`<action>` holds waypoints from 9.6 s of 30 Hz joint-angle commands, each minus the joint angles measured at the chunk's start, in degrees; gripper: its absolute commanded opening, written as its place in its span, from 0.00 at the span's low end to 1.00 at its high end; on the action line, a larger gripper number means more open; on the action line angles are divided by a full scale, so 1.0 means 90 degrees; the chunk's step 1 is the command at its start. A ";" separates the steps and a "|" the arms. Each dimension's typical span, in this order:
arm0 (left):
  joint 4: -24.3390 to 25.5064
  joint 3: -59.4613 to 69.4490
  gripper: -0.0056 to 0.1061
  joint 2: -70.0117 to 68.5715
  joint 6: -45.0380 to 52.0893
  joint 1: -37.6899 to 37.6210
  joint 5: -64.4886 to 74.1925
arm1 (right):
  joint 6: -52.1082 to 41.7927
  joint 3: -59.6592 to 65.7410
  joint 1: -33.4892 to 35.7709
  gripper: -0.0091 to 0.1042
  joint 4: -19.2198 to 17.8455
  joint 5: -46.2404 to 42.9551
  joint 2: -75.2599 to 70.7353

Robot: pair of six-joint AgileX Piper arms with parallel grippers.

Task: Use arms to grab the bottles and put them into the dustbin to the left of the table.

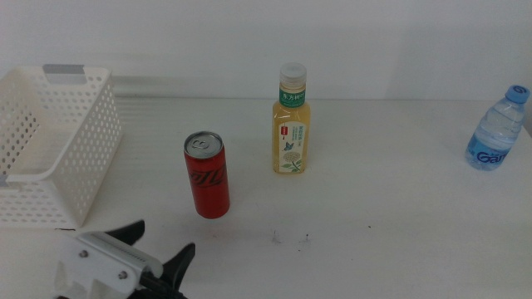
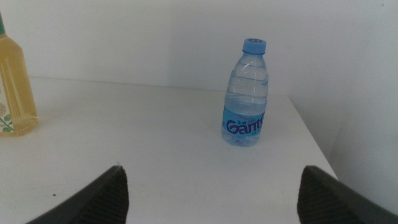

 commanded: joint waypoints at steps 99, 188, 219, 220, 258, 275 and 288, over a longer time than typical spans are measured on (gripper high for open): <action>0.0665 -0.3480 0.89 0.2818 -0.0791 0.0571 0.0337 | -0.0038 0.0026 -0.0039 0.90 -0.0043 -0.0059 -0.0032; -0.0685 -0.8506 0.36 -0.0549 0.1794 0.2413 1.2638 | -0.0038 0.0026 -0.0039 0.90 -0.0043 -0.0059 -0.0032; -0.1843 -1.0602 0.36 0.2266 0.3153 0.4990 1.4110 | -0.0038 0.0026 -0.0039 0.90 -0.0043 -0.0059 -0.0032; -0.1857 -1.0602 0.36 0.2344 0.3153 0.4990 1.4110 | -0.0038 0.0026 -0.0039 0.90 -0.0043 -0.0059 -0.0032; -0.1630 -1.0590 0.83 0.2957 0.3240 0.4990 1.3930 | -0.0038 0.0026 -0.0039 0.90 -0.0043 -0.0059 -0.0032; -0.1422 -1.0709 0.84 0.0965 0.2031 0.3889 1.4427 | -0.0038 0.0026 -0.0039 0.90 -0.0043 -0.0059 -0.0032; -0.1603 -0.9078 0.84 -0.0992 0.1929 0.2318 1.3007 | -0.0038 0.0026 -0.0039 0.90 -0.0043 -0.0059 -0.0032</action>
